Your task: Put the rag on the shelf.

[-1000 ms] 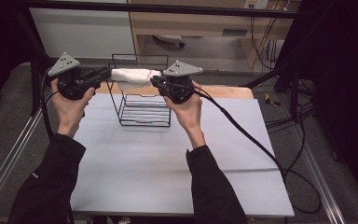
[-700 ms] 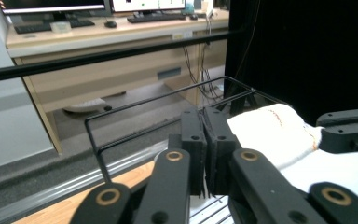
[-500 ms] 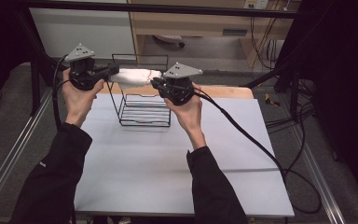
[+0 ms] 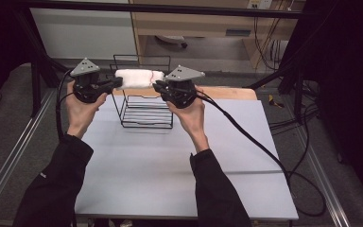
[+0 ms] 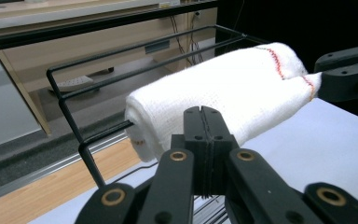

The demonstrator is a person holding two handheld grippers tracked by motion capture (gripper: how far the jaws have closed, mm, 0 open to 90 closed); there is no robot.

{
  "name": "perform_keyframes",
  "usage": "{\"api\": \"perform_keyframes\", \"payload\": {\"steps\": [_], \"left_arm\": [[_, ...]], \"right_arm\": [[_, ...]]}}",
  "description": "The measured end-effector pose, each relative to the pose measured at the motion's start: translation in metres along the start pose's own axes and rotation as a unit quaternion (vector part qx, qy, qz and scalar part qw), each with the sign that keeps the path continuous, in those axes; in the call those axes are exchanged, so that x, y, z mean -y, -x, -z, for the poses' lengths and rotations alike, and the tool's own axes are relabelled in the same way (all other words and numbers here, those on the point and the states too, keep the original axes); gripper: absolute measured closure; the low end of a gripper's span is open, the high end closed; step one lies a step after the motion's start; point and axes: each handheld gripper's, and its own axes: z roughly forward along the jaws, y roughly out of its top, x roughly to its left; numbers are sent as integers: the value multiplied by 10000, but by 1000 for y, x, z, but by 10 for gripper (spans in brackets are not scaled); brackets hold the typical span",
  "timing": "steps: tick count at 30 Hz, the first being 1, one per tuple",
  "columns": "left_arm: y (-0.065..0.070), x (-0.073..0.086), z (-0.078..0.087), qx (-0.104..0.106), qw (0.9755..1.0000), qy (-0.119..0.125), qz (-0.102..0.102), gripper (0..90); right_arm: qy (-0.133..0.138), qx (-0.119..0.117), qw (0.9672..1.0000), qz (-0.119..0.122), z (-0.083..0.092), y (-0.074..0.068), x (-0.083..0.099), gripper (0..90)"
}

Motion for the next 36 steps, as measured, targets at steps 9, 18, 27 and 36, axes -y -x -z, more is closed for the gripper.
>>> {"api": "perform_keyframes", "payload": {"steps": [9, 18, 27, 36], "left_arm": [[-2, 7, -4, -47, 10000, -26, 26, 900], [-4, 13, -9, -88, 9999, -33, 58, 899], [-5, 20, -15, -166, 9998, -34, 40, 899], [-6, 22, -18, -192, 9998, 26, 97, 899]], "right_arm": [[216, -78, 9997, -122, 3, 1, -12, 740], [-110, -224, 9995, -201, -10, -5, -11, 887], [-392, -55, 9985, -386, -28, -3, 10, 900], [-381, 86, 9986, -361, -34, 0, 13, 900]]}}
